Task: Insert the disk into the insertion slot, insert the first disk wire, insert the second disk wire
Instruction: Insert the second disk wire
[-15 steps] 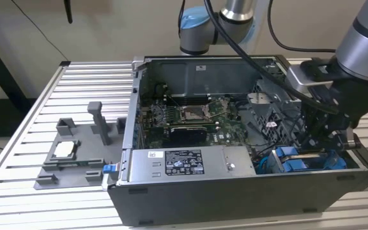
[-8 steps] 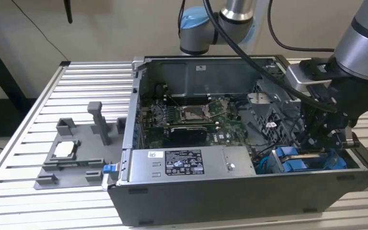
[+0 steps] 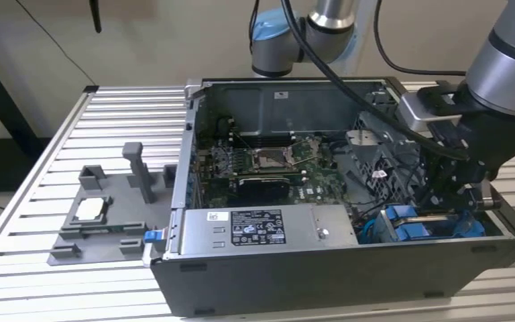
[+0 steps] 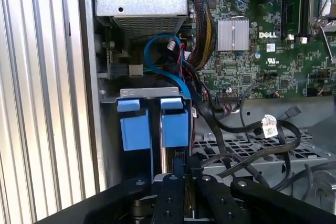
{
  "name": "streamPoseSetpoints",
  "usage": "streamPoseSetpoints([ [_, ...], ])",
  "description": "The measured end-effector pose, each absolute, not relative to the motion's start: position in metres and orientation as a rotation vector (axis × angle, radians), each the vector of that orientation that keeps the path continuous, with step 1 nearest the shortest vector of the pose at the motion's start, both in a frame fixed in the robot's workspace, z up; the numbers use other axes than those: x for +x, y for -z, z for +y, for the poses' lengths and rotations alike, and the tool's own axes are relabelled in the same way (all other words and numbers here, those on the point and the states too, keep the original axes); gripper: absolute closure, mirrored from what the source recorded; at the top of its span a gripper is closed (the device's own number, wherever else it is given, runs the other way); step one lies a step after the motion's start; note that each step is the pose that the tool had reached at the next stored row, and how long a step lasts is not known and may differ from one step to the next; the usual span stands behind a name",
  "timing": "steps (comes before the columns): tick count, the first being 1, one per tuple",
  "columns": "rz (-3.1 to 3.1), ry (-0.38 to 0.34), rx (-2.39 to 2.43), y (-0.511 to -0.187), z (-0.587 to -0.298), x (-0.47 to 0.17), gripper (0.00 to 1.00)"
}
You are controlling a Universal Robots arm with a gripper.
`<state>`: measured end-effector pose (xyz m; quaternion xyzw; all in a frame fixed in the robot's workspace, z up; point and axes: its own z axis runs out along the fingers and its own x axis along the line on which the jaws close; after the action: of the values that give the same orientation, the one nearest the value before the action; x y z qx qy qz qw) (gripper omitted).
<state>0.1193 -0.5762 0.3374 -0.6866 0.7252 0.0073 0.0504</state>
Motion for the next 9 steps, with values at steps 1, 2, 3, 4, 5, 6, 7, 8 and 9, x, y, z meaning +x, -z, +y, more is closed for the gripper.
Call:
streamPoseSetpoints([
  [1,2.209,-0.021,-2.09,-0.3368,-0.5762,0.1193,0.85],
  [2,2.209,-0.021,-2.09,-0.3367,-0.5762,0.1193,0.85],
  [3,2.209,-0.021,-2.09,-0.3366,-0.5762,0.1193,0.85],
  [4,2.209,-0.021,-2.09,-0.3364,-0.5762,0.1193,0.85],
  [5,2.209,-0.022,-2.09,-0.3362,-0.5762,0.1193,0.85],
  [6,2.209,-0.022,-2.09,-0.3362,-0.5762,0.1193,0.85],
  [7,2.208,-0.023,-2.089,-0.3358,-0.5762,0.1194,0.85],
  [8,2.208,-0.022,-2.089,-0.3358,-0.5762,0.1193,0.83],
  [9,2.209,-0.022,-2.09,-0.3358,-0.5762,0.1193,0.83],
])
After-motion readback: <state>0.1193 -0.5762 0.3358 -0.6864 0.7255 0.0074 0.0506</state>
